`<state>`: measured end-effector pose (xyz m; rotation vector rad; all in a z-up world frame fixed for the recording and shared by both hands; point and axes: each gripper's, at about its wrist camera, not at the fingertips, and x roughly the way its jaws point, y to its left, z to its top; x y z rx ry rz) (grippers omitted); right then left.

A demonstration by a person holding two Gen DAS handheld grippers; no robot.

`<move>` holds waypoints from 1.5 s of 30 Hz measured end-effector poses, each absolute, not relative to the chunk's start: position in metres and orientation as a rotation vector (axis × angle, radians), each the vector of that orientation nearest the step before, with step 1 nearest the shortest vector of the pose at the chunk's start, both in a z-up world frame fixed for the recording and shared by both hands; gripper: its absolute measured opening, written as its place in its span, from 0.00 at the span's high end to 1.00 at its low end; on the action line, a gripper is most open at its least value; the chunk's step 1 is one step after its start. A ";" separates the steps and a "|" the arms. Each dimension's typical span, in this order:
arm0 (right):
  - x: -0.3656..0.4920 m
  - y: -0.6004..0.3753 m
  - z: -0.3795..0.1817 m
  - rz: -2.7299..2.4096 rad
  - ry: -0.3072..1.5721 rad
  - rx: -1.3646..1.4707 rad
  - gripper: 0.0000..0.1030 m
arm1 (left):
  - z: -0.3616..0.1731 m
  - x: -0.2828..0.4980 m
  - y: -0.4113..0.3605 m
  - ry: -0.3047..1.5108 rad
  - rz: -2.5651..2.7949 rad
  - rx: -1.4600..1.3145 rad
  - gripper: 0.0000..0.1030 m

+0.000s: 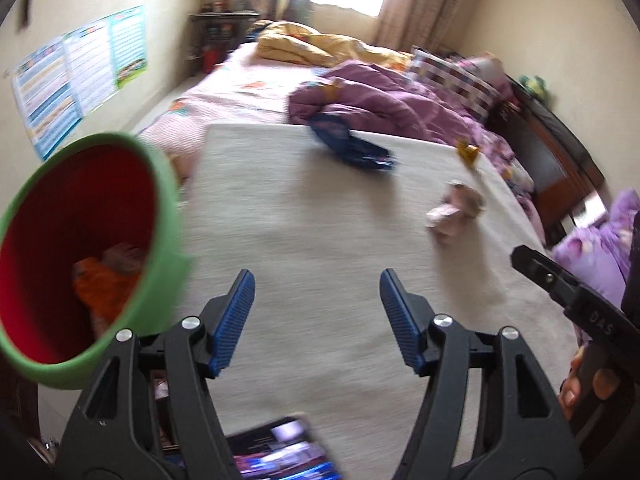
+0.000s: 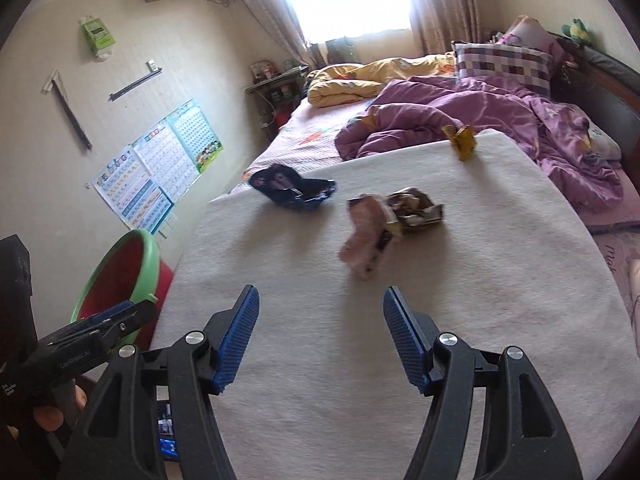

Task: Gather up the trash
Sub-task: 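Grasp the pink paper with the left tool while the right tool grasps the yellow wrapper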

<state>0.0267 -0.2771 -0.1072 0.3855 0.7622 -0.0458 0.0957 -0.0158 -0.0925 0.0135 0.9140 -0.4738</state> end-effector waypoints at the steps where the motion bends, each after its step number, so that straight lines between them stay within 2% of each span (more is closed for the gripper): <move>1: 0.022 -0.292 -0.108 -0.063 0.758 0.393 0.39 | -0.094 0.094 -0.033 0.912 -0.493 0.031 0.38; 9: -0.008 -0.379 -0.119 -0.161 0.750 0.467 0.38 | -0.112 0.107 -0.143 0.921 -0.594 0.161 0.37; 18: -0.017 -0.420 -0.130 -0.182 0.764 0.518 0.38 | -0.145 0.144 -0.201 0.967 -0.624 0.276 0.36; 19: -0.018 -0.423 -0.130 -0.180 0.764 0.521 0.38 | -0.148 0.145 -0.203 0.978 -0.627 0.286 0.42; 21: -0.015 -0.428 -0.131 -0.178 0.764 0.523 0.38 | -0.154 0.149 -0.206 1.013 -0.623 0.279 0.57; 24: -0.006 -0.435 -0.132 -0.155 0.771 0.538 0.38 | -0.155 0.146 -0.200 1.031 -0.625 0.247 0.64; 32: 0.081 -0.455 -0.114 -0.092 0.738 0.414 0.38 | -0.140 0.098 -0.159 1.049 -0.575 0.137 0.65; 40: 0.191 -0.473 -0.134 -0.106 0.815 0.352 0.38 | -0.143 0.043 -0.124 1.110 -0.529 0.113 0.63; 45: 0.225 -0.473 -0.151 -0.110 0.876 0.360 0.38 | -0.152 0.032 -0.116 1.136 -0.522 0.115 0.55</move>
